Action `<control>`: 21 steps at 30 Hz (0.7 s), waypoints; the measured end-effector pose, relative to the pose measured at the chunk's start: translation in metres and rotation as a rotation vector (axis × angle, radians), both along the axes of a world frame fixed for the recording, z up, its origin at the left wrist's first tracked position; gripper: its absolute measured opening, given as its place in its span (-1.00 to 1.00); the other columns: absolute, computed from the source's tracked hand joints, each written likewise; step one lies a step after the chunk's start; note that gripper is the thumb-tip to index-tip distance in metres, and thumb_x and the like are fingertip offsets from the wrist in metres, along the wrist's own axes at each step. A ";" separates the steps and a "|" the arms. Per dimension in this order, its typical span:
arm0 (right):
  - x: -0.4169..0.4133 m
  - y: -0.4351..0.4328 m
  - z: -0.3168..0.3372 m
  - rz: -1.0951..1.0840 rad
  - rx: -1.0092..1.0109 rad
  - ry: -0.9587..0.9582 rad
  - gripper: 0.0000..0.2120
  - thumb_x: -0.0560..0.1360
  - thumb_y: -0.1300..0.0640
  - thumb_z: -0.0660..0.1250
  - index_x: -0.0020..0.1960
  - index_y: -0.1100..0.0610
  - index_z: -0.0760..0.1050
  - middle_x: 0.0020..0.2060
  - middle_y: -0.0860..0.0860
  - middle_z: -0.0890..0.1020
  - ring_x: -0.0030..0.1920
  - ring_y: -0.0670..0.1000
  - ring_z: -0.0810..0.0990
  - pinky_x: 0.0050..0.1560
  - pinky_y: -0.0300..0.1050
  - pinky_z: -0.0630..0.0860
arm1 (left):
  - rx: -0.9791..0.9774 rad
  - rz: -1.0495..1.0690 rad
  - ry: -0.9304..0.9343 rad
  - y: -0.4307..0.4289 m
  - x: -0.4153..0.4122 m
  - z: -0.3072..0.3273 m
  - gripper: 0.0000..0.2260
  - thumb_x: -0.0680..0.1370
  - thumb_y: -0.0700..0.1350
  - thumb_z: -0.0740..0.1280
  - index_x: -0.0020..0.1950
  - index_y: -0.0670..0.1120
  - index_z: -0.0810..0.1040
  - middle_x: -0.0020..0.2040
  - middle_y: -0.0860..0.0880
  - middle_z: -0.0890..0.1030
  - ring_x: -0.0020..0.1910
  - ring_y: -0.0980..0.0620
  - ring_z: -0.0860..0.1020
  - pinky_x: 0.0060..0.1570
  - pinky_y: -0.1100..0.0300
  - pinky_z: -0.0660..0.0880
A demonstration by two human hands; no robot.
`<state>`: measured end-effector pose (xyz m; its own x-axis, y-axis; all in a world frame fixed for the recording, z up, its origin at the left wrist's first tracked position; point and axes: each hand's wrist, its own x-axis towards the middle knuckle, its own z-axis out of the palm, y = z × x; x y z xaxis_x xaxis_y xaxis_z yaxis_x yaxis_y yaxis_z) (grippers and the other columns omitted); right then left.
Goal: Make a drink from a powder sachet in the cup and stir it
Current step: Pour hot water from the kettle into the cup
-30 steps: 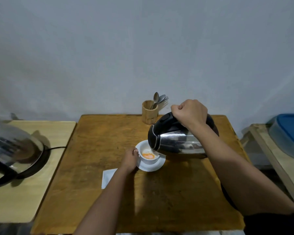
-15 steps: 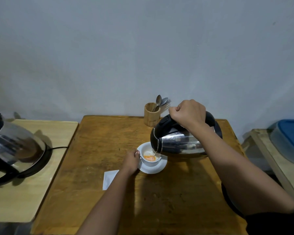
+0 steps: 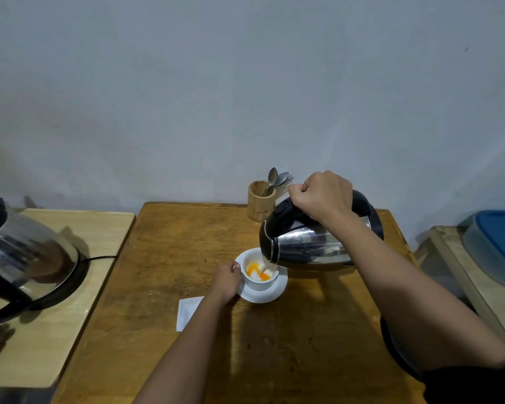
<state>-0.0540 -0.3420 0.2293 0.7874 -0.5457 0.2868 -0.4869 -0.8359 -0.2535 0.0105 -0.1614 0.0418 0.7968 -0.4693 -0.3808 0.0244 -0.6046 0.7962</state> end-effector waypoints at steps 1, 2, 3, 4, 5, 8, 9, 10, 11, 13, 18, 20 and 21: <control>0.000 0.000 0.000 -0.001 -0.001 0.003 -0.59 0.39 0.05 0.20 -0.58 0.12 0.20 -0.63 -0.02 0.24 -0.56 0.00 0.21 -0.47 -0.21 0.15 | 0.003 0.001 0.000 0.000 0.000 0.000 -0.72 0.62 -0.12 0.08 0.18 -0.20 0.50 0.13 -0.22 0.57 0.01 -0.07 0.48 0.02 0.09 0.39; 0.001 0.000 0.000 -0.001 -0.004 0.006 -0.59 0.39 0.05 0.20 -0.58 0.13 0.21 -0.63 -0.02 0.25 -0.56 0.00 0.21 -0.47 -0.21 0.16 | 0.005 0.005 0.001 -0.001 0.000 0.000 -0.72 0.62 -0.12 0.08 0.19 -0.20 0.50 0.14 -0.21 0.56 0.02 -0.06 0.48 0.02 0.10 0.39; 0.001 0.000 0.000 0.000 -0.007 0.009 -0.59 0.39 0.05 0.20 -0.58 0.13 0.22 -0.63 -0.02 0.25 -0.56 0.00 0.21 -0.47 -0.21 0.15 | 0.007 0.011 0.003 -0.001 0.000 0.001 -0.71 0.62 -0.12 0.08 0.20 -0.20 0.49 0.15 -0.21 0.56 0.03 -0.06 0.48 0.02 0.11 0.39; 0.002 0.000 0.001 0.003 -0.010 0.009 -0.59 0.39 0.05 0.20 -0.58 0.13 0.22 -0.63 -0.02 0.24 -0.56 0.00 0.21 -0.47 -0.21 0.15 | 0.009 0.015 0.005 -0.001 0.000 0.001 -0.71 0.62 -0.12 0.08 0.21 -0.20 0.49 0.15 -0.21 0.56 0.03 -0.06 0.48 0.02 0.12 0.38; 0.002 0.000 0.002 0.006 -0.013 0.010 -0.59 0.40 0.05 0.20 -0.58 0.13 0.22 -0.63 -0.02 0.24 -0.56 0.00 0.20 -0.47 -0.21 0.14 | 0.009 0.015 0.004 -0.002 0.000 0.002 -0.71 0.62 -0.12 0.08 0.21 -0.20 0.49 0.15 -0.21 0.56 0.02 -0.05 0.47 0.02 0.12 0.38; 0.004 0.000 0.004 0.015 -0.032 0.013 -0.59 0.41 0.07 0.20 -0.57 0.13 0.20 -0.62 -0.02 0.24 -0.56 -0.01 0.20 -0.47 -0.21 0.11 | 0.014 0.004 -0.001 -0.002 0.000 0.002 -0.71 0.62 -0.12 0.08 0.21 -0.20 0.50 0.15 -0.21 0.57 0.02 -0.05 0.48 0.03 0.10 0.39; 0.004 0.001 0.004 0.017 -0.039 0.012 -0.59 0.41 0.07 0.20 -0.58 0.12 0.20 -0.62 -0.02 0.23 -0.56 -0.01 0.20 -0.47 -0.21 0.11 | 0.016 0.002 0.001 -0.002 0.000 0.002 -0.71 0.62 -0.11 0.08 0.21 -0.20 0.50 0.15 -0.21 0.57 0.04 -0.07 0.49 0.04 0.09 0.40; 0.005 0.001 0.005 0.022 -0.046 0.014 -0.59 0.41 0.07 0.20 -0.57 0.12 0.20 -0.62 -0.02 0.24 -0.56 -0.01 0.20 -0.47 -0.21 0.12 | 0.018 0.000 0.002 -0.002 0.001 0.002 -0.70 0.62 -0.11 0.08 0.22 -0.20 0.49 0.15 -0.21 0.57 0.06 -0.08 0.50 0.06 0.09 0.41; 0.005 0.002 0.005 0.029 -0.051 0.019 -0.59 0.41 0.07 0.20 -0.57 0.12 0.20 -0.62 -0.02 0.24 -0.56 -0.01 0.20 -0.47 -0.21 0.13 | 0.021 -0.003 0.002 -0.002 0.000 0.002 -0.70 0.62 -0.11 0.08 0.22 -0.19 0.49 0.15 -0.20 0.57 0.08 -0.09 0.51 0.06 0.09 0.41; 0.006 0.003 0.004 0.041 -0.061 0.028 -0.59 0.41 0.07 0.19 -0.57 0.12 0.21 -0.61 -0.02 0.25 -0.55 -0.01 0.20 -0.47 -0.21 0.13 | 0.024 -0.012 0.000 -0.001 0.000 0.003 -0.70 0.62 -0.11 0.08 0.21 -0.20 0.50 0.15 -0.21 0.57 0.09 -0.11 0.51 0.06 0.09 0.40; 0.007 0.006 0.003 0.067 -0.078 0.031 -0.58 0.42 0.06 0.18 -0.57 0.11 0.20 -0.61 -0.02 0.25 -0.55 0.00 0.22 -0.47 -0.23 0.10 | 0.021 -0.039 -0.003 0.000 0.001 0.006 -0.70 0.62 -0.12 0.08 0.20 -0.22 0.50 0.14 -0.24 0.57 0.11 -0.17 0.52 0.03 0.09 0.39; 0.007 0.007 0.004 0.073 -0.076 0.026 -0.58 0.43 0.07 0.19 -0.57 0.11 0.19 -0.61 -0.02 0.25 -0.55 -0.02 0.21 -0.47 -0.22 0.10 | 0.020 -0.046 0.002 0.001 0.001 0.006 -0.70 0.62 -0.13 0.08 0.20 -0.22 0.50 0.13 -0.24 0.58 0.10 -0.16 0.52 0.02 0.10 0.39; 0.007 0.007 0.004 0.075 -0.074 0.027 -0.58 0.43 0.07 0.19 -0.57 0.12 0.19 -0.60 -0.02 0.25 -0.55 -0.02 0.21 -0.47 -0.22 0.11 | 0.019 -0.049 0.002 0.001 0.001 0.006 -0.71 0.62 -0.13 0.08 0.19 -0.22 0.50 0.13 -0.24 0.58 0.06 -0.14 0.52 0.00 0.10 0.38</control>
